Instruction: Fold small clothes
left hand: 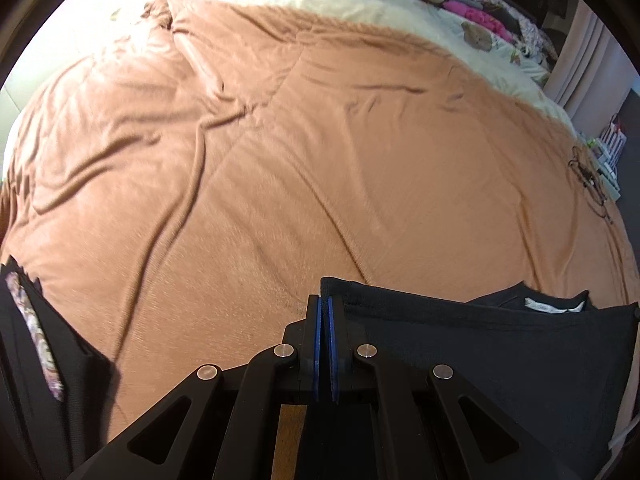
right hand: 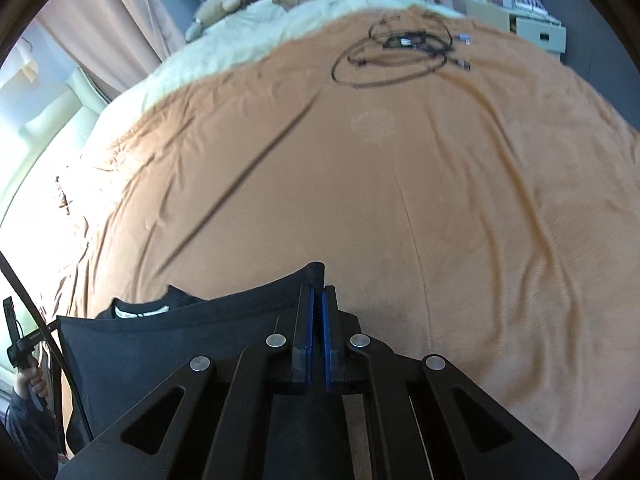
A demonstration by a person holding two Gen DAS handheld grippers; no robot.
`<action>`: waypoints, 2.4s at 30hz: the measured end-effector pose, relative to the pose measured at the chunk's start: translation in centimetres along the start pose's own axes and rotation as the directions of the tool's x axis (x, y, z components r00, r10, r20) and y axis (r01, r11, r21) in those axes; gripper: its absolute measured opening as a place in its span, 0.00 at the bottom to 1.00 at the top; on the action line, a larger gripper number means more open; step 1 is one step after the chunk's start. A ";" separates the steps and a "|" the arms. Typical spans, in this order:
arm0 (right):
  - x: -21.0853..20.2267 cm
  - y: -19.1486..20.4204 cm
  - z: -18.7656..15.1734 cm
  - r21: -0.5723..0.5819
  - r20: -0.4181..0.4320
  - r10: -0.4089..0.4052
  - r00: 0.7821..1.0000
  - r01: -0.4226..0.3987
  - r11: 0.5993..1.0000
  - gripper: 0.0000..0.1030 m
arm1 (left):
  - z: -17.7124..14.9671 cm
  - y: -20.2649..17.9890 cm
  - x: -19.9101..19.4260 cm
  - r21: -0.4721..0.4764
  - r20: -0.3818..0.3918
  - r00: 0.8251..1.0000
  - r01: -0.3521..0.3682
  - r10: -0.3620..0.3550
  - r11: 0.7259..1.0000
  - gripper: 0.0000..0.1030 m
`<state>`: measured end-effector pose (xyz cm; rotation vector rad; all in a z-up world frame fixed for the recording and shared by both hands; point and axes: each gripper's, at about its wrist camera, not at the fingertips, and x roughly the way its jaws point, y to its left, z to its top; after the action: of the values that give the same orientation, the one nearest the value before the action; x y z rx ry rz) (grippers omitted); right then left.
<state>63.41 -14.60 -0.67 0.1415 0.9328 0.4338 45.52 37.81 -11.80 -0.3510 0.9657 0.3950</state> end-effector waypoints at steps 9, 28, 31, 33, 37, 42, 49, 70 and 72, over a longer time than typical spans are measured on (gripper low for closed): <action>-3.2 1.4 -0.5 -0.008 0.074 -0.022 0.997 0.023 1.000 0.00 | 1.7 -0.1 -3.2 0.004 0.071 0.997 -0.012 0.011 1.000 0.03; 7.6 0.4 1.3 0.014 -0.055 -0.140 0.989 0.141 0.990 0.00 | 2.1 -1.1 7.6 0.035 -0.061 0.995 -0.080 0.082 0.996 0.03; 8.6 0.1 1.4 0.046 -0.080 -0.174 0.982 0.178 0.983 0.02 | 1.8 -1.3 8.5 0.048 -0.080 0.991 -0.102 0.105 0.994 0.08; 8.3 0.4 1.7 0.041 -0.072 -0.195 0.978 0.199 0.979 0.03 | 1.9 -1.4 8.0 0.064 -0.074 0.988 -0.129 0.134 0.990 0.09; 6.1 1.6 1.9 0.020 -0.011 -0.209 0.978 0.209 0.978 0.34 | 2.4 -1.1 5.5 0.042 -0.031 0.989 -0.143 0.145 0.989 0.10; 3.0 4.3 1.2 -0.029 0.055 -0.158 0.986 0.160 0.987 0.55 | 1.8 -2.4 3.6 0.044 -0.029 0.997 -0.076 0.078 0.996 0.10; 2.9 8.5 -2.1 -0.154 -0.008 -0.107 0.994 0.104 0.983 0.55 | -1.6 -6.5 3.4 0.104 -0.089 0.996 0.039 -0.029 0.994 0.11; 1.2 12.7 -12.2 -0.384 -0.200 -0.170 0.965 0.082 0.920 0.55 | -14.3 -8.6 -0.7 0.282 -0.117 0.993 0.033 0.001 0.959 0.47; 0.2 12.8 -13.5 -0.379 -0.204 -0.170 0.964 0.082 0.922 0.55 | -15.4 -8.4 -1.4 0.282 -0.117 0.993 0.036 -0.003 0.959 0.50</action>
<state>48.87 -3.80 -4.98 -0.3190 1.0673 0.5047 37.67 23.17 -17.73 -0.1229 1.1155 0.2149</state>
